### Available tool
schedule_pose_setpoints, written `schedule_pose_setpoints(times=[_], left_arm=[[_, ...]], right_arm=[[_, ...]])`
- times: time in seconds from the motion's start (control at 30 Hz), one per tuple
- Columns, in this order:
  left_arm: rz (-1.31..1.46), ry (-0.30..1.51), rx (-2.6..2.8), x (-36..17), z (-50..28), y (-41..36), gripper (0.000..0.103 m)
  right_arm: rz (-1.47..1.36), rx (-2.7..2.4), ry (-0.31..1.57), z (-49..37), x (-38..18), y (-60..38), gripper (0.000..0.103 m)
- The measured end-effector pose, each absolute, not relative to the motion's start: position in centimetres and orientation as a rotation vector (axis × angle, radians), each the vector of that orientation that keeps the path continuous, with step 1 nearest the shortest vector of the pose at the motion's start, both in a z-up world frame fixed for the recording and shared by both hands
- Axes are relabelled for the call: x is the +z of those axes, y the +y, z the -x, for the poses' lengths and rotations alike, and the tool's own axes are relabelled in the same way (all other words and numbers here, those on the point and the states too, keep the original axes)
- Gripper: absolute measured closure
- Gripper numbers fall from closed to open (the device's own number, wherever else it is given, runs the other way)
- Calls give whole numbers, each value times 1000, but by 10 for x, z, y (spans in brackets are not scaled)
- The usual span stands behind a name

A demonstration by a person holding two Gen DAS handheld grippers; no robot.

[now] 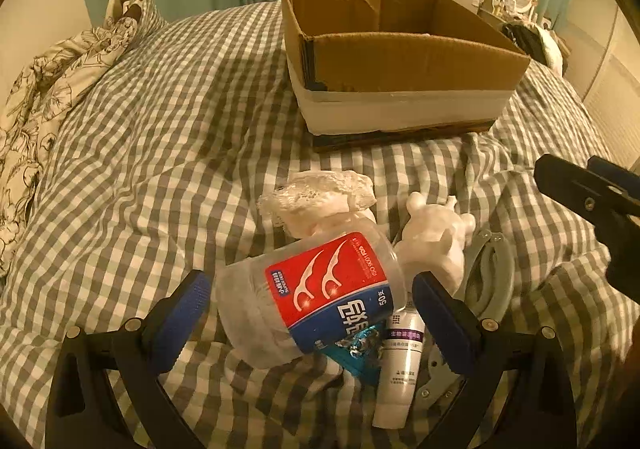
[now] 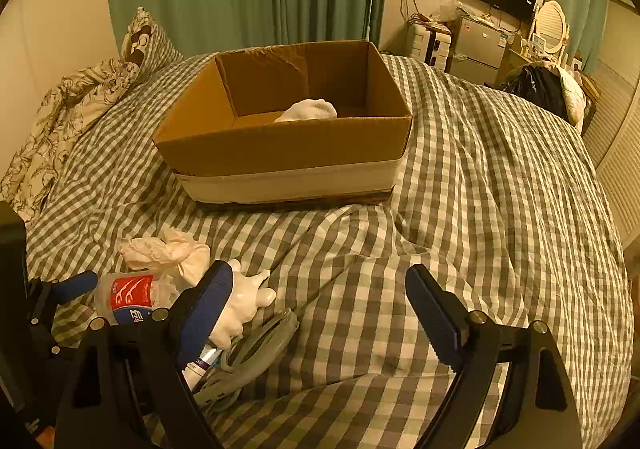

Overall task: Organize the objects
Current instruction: 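Grasp the red-and-blue labelled water bottle with the left tool while the right tool grasps the white figurine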

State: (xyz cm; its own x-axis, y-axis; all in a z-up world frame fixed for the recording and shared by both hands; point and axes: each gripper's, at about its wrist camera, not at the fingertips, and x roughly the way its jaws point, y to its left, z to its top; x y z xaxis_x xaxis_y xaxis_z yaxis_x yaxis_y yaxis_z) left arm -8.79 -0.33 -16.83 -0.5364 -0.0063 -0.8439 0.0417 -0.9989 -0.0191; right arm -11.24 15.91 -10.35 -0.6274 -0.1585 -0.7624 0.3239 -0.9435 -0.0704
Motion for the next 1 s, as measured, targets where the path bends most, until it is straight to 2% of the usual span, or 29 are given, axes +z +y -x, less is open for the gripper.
schedule_pose_setpoints(times=[0.3, 0.5, 0.67, 0.9, 1.0], left_arm=[[-1463, 131, -2767, -154, 79, -20, 3], [-1377, 108, -2735, -135, 72, -51, 3], [-1347, 114, -2718, -128, 68, -68, 3], [-1366, 140, -2705, -131, 66, -73, 3], [-1375, 144, -2702, -133, 65, -74, 3]], right_arm=[[-1177, -2579, 344, 106, -104, 147, 15], [-1208, -2521, 354, 106, -113, 130, 15], [-1316, -2407, 336, 114, -139, 110, 15], [-1467, -2296, 422, 125, -182, 85, 15], [-1480, -2290, 430, 126, -185, 83, 22]])
